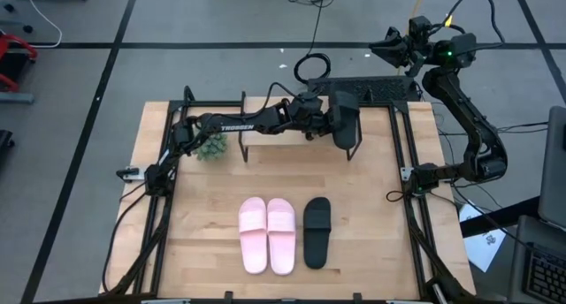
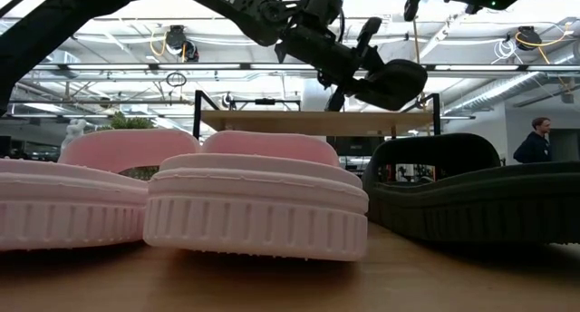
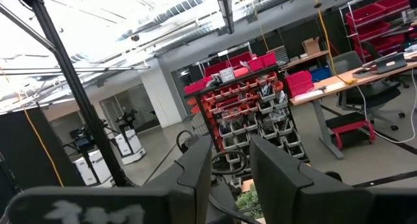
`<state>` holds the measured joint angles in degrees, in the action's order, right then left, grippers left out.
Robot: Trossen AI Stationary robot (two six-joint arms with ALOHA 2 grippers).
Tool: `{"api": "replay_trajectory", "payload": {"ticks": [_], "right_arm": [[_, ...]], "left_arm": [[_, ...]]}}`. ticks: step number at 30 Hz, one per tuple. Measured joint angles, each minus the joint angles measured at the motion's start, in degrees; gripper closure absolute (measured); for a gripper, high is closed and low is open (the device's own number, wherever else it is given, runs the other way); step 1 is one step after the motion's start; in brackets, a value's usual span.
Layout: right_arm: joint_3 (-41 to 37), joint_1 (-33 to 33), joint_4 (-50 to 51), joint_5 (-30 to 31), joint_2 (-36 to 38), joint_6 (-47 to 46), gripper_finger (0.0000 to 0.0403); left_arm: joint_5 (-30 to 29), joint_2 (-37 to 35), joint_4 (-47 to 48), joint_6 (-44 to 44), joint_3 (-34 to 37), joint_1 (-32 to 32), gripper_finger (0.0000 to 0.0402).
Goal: Pick and place slides into the shelf
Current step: Put the right black slipper on the shelf
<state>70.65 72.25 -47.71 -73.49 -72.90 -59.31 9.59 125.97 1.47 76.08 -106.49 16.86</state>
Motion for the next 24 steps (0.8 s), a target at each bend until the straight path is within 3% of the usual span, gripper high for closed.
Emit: {"api": "replay_trajectory", "payload": {"ticks": [24], "right_arm": [[0.00, 0.00, -0.01, 0.00, 0.00, 0.00, 0.0310]], "left_arm": [[-2.92, 0.02, -1.77, -2.68, 0.03, 0.11, 0.0293]]}}
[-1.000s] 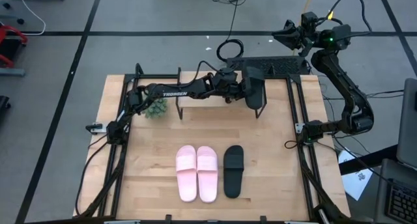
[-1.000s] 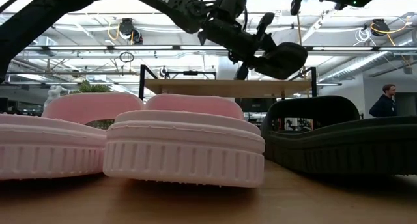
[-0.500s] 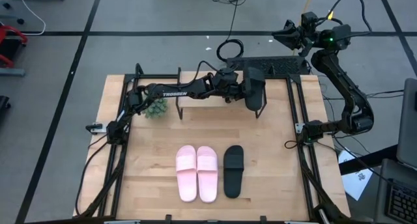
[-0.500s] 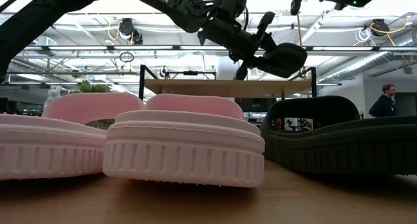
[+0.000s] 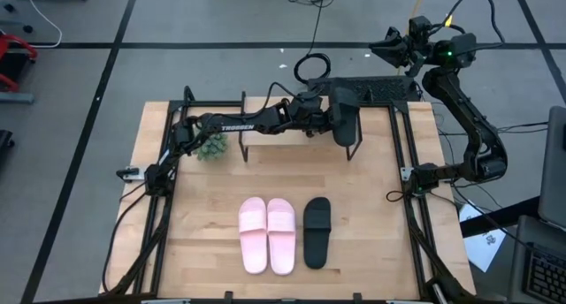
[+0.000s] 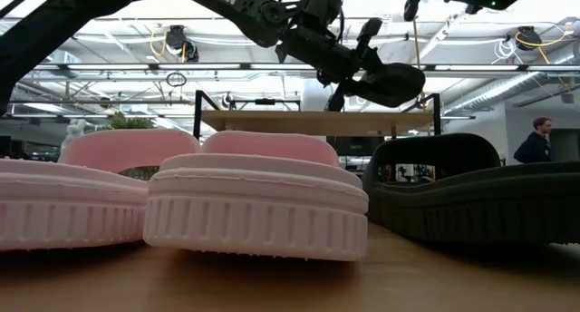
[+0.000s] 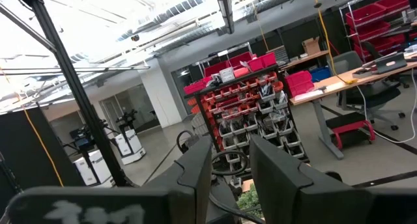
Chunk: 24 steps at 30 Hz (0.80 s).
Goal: Pick and place slides into the shelf
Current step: Put the right black slipper on the shelf
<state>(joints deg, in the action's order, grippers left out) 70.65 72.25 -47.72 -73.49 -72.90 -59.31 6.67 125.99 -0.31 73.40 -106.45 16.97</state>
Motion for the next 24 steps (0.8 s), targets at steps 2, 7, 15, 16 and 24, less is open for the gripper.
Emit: {"api": "replay_trajectory", "payload": {"ticks": [2, 7, 15, 16, 24], "right_arm": [[0.00, 0.02, 0.02, 0.00, 0.00, 0.00, 0.0310], [0.00, 0.00, 0.02, 0.00, 0.00, 0.00, 0.0310], [0.00, 0.00, 0.00, 0.00, 0.00, 0.00, 0.0310], [-0.02, 0.01, 0.01, 0.00, 0.00, 0.00, 0.0310], [-0.02, 0.02, 0.04, -0.02, -0.02, 0.00, 0.0310]], "left_arm": [[-0.56, 0.00, -0.04, -0.51, 0.00, 0.00, 0.0293], [0.01, -0.24, 1.32, 0.16, 0.00, 0.04, 0.0293], [0.85, -1.42, 4.32, -0.24, 0.02, 0.16, 0.0293], [0.83, -1.59, 5.07, -0.53, 0.02, 0.22, 0.0293], [1.86, -1.77, 3.02, 0.87, 0.02, 0.74, 0.0293]]}}
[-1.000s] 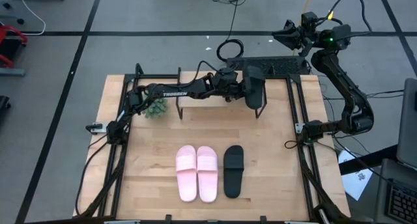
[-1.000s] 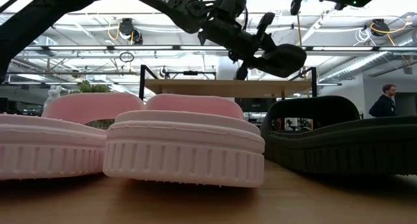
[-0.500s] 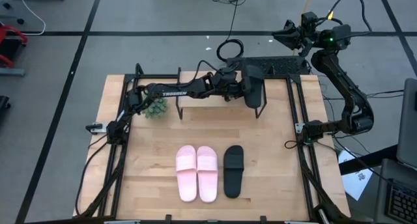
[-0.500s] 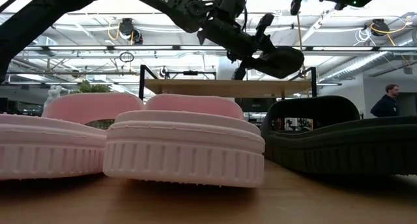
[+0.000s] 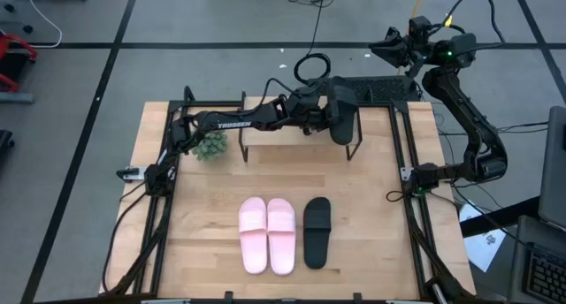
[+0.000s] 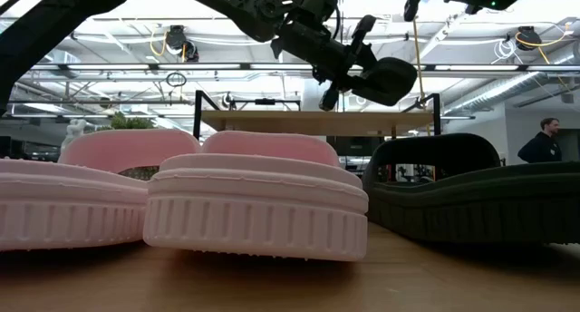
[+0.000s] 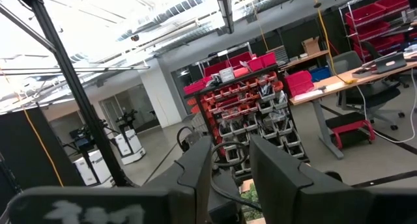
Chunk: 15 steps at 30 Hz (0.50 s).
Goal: Pick and place slides into the shelf
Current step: Put the right black slipper on the shelf
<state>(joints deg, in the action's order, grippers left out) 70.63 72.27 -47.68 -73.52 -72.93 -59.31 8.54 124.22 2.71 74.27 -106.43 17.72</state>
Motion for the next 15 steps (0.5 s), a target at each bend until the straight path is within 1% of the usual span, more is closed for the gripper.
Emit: {"api": "replay_trajectory", "payload": {"ticks": [9, 15], "right_arm": [[0.00, -0.02, 0.00, 0.01, 0.00, 0.00, 0.0310], [0.00, -0.02, -0.02, 0.00, 0.00, 0.00, 0.0310]], "left_arm": [[0.55, -0.02, -0.93, 0.63, 0.00, -0.07, 0.0293], [0.55, -0.02, -0.89, -1.37, 0.00, -0.13, 0.0293]]}}
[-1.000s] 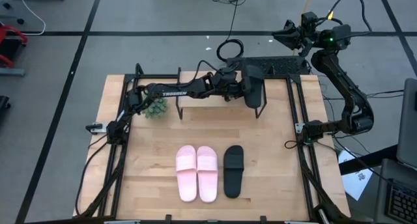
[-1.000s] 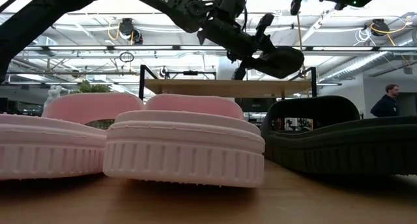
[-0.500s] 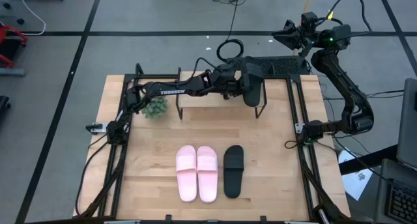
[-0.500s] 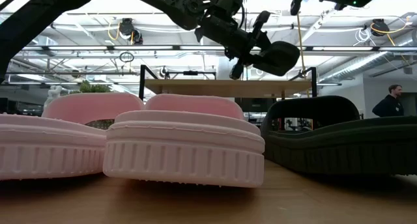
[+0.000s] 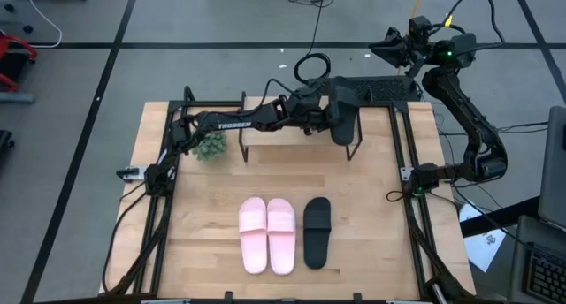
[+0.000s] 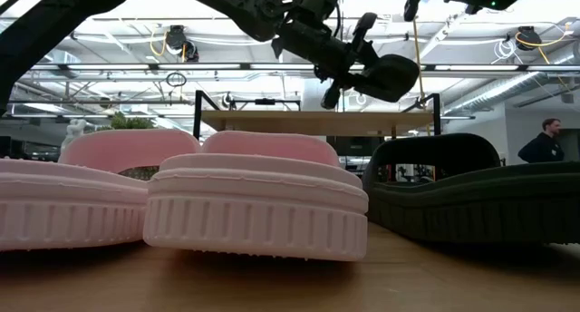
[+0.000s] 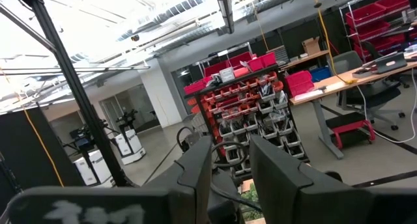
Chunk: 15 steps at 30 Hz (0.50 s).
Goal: Pick and place slides into the shelf
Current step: Put the right black slipper on the shelf
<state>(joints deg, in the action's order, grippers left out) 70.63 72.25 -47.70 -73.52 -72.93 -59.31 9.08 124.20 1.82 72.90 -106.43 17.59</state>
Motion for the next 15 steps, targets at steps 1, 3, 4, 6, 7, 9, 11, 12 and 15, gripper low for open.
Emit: {"api": "replay_trajectory", "payload": {"ticks": [1, 3, 4, 6, 7, 9, 11, 12, 15], "right_arm": [[0.00, 0.00, 0.00, 0.00, 0.00, 0.00, 0.0310], [0.00, 0.01, 0.00, 0.00, 0.00, 0.00, 0.0310], [0.00, 0.02, 0.00, 0.00, 0.00, 0.02, 0.0310], [0.00, -0.01, 0.00, 0.00, 0.00, 0.02, 0.0310], [0.00, 0.01, 0.00, 0.00, 0.00, 0.02, 0.0310], [0.00, -0.01, 0.00, 0.00, 0.00, 0.00, 0.0310], [0.00, 0.00, 0.00, 0.00, 0.00, 0.00, 0.0310], [0.00, 0.01, 0.00, 0.00, 0.00, 0.00, 0.0310], [0.00, 0.01, 0.00, 0.00, 0.00, 0.00, 0.0310]], "left_arm": [[0.13, 0.00, 0.10, -0.68, 0.00, -0.06, 0.0293], [0.85, 0.00, 0.18, -1.61, 0.00, -0.09, 0.0291], [1.19, 0.00, 0.11, -1.94, 0.00, -0.09, 0.0289], [1.38, 0.00, 0.01, -1.97, 0.00, -0.11, 0.0277], [1.38, 0.00, 0.07, -2.03, 0.00, -0.11, 0.0268], [1.02, 0.00, 0.20, -2.02, 0.00, -0.11, 0.0248], [0.59, 0.00, 0.17, -2.18, 0.00, -0.03, 0.0227], [0.52, 0.00, 0.14, -2.38, 0.00, 0.01, 0.0218], [0.46, 0.00, 0.18, -3.71, 0.00, 0.04, 0.0196]]}}
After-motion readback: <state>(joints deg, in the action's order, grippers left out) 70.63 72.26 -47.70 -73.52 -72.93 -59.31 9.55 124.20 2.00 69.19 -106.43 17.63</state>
